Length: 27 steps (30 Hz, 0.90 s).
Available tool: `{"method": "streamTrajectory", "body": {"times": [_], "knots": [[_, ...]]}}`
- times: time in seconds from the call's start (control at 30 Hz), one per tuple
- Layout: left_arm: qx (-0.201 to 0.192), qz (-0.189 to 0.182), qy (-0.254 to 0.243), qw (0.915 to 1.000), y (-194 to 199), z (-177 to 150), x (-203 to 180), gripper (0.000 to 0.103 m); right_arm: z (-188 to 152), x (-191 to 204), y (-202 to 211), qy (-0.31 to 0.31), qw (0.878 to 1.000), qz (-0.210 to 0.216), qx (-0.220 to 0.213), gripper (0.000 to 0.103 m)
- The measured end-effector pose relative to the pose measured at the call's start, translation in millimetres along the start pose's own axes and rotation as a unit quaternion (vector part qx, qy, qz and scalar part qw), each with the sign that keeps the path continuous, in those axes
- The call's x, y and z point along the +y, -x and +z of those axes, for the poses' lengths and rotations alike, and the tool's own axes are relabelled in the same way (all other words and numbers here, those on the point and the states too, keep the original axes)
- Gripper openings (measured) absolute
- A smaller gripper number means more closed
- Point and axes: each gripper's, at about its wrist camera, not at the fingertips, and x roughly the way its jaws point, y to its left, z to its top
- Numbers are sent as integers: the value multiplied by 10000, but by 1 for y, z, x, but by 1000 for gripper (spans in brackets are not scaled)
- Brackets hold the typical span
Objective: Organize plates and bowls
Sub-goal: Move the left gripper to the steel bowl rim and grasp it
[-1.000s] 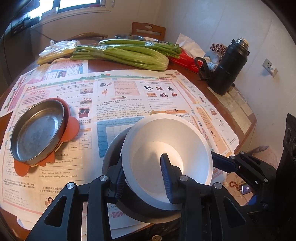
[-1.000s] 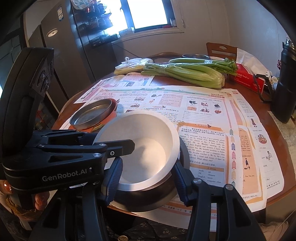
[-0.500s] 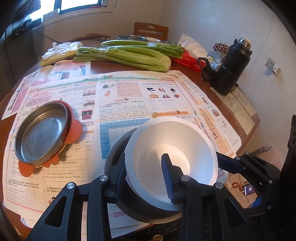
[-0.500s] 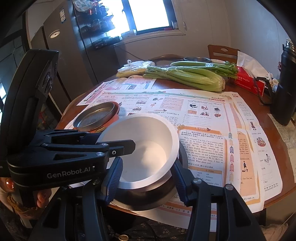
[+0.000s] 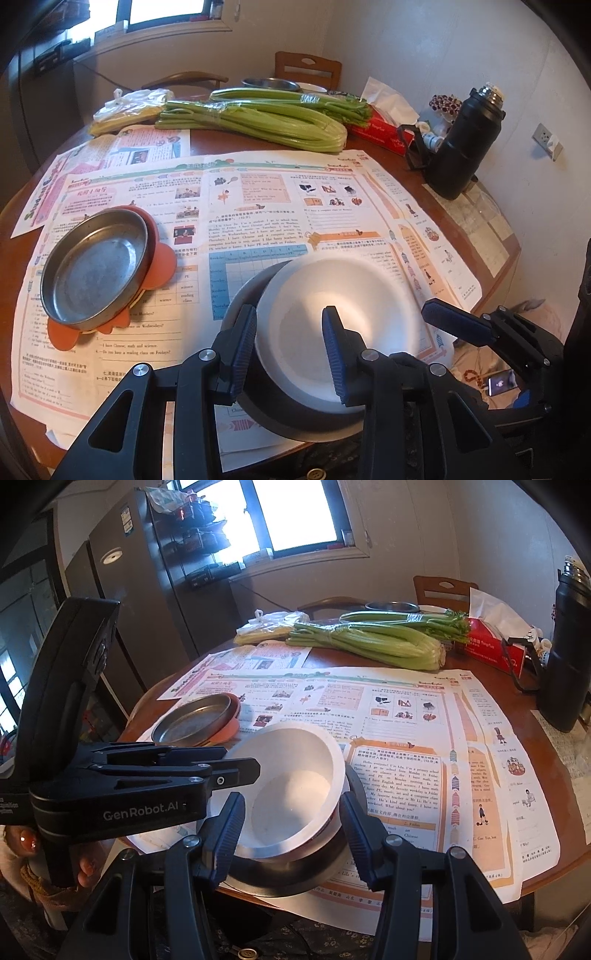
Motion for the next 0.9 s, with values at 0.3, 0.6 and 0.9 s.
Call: {"method": "streamTrajectory", "body": {"times": [0.3,0.6,0.9], "knots": [[-161,12,12,9999,14,0,3,38,3,3,12,23,9999,12,-157,54],[-257,149,292,9991,26,-4,24,50,9,-7,20,-239,9994,-17,-247,54],[-195,127,681,9974,24,-13,49,56,10,-28,20,-584,9979,-151,-218,55]]}}
